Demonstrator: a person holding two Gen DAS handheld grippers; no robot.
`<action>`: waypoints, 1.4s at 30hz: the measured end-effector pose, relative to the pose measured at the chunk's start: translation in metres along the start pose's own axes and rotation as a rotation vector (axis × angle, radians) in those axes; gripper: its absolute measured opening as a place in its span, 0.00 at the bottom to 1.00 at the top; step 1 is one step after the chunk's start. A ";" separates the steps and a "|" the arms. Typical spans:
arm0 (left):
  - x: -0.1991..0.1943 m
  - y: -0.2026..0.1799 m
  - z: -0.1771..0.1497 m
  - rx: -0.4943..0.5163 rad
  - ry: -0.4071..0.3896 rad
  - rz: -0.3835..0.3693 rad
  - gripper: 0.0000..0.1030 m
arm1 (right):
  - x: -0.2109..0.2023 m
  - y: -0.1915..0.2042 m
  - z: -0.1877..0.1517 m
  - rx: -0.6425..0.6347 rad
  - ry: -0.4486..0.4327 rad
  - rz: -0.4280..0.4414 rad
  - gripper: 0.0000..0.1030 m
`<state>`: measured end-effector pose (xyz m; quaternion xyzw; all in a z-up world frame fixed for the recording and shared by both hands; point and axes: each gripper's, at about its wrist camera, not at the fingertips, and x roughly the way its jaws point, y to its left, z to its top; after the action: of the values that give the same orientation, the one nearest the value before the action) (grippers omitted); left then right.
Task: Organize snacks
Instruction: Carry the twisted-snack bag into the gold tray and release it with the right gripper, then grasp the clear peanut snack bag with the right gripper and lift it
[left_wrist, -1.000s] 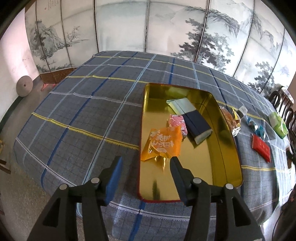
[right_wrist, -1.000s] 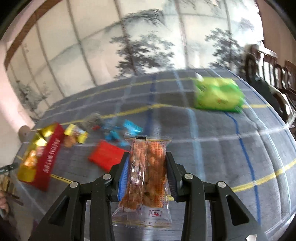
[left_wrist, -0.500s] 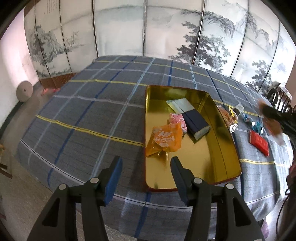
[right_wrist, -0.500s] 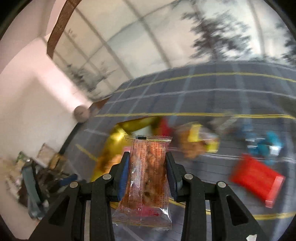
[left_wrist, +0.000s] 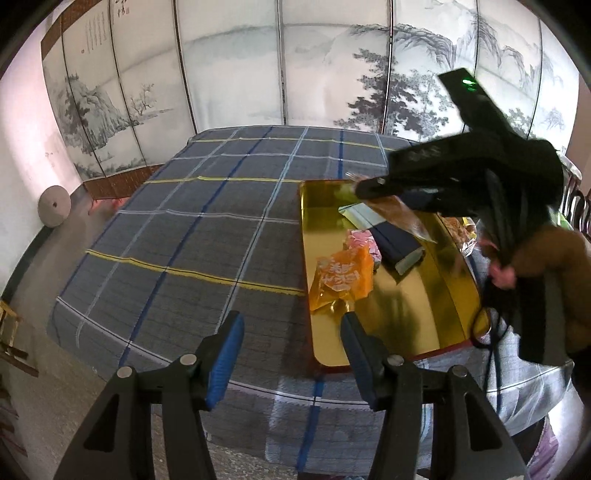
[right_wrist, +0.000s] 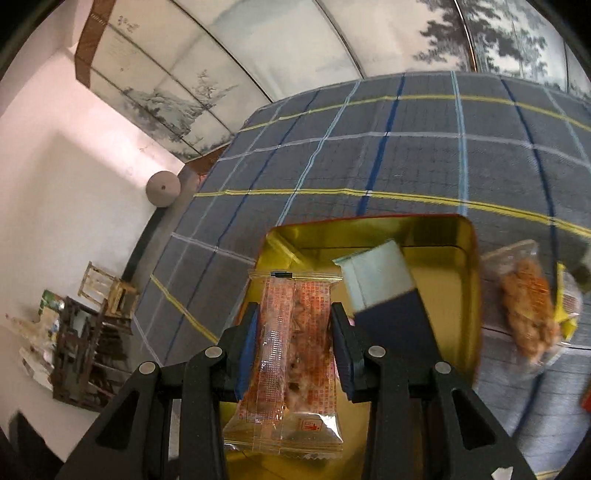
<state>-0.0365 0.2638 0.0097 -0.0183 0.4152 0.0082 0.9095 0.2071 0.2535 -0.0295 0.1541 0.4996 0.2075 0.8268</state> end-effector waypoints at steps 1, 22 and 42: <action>0.001 0.000 0.000 0.004 0.003 0.006 0.54 | 0.004 0.002 0.002 0.002 0.000 -0.009 0.34; 0.008 0.011 -0.005 -0.002 0.015 -0.002 0.54 | 0.044 0.010 0.019 0.080 0.021 -0.028 0.34; 0.012 0.011 -0.009 -0.011 0.043 -0.014 0.54 | 0.017 0.017 0.010 0.060 -0.048 0.060 0.36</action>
<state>-0.0356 0.2745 -0.0057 -0.0261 0.4344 0.0039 0.9003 0.2197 0.2762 -0.0296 0.1989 0.4807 0.2132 0.8270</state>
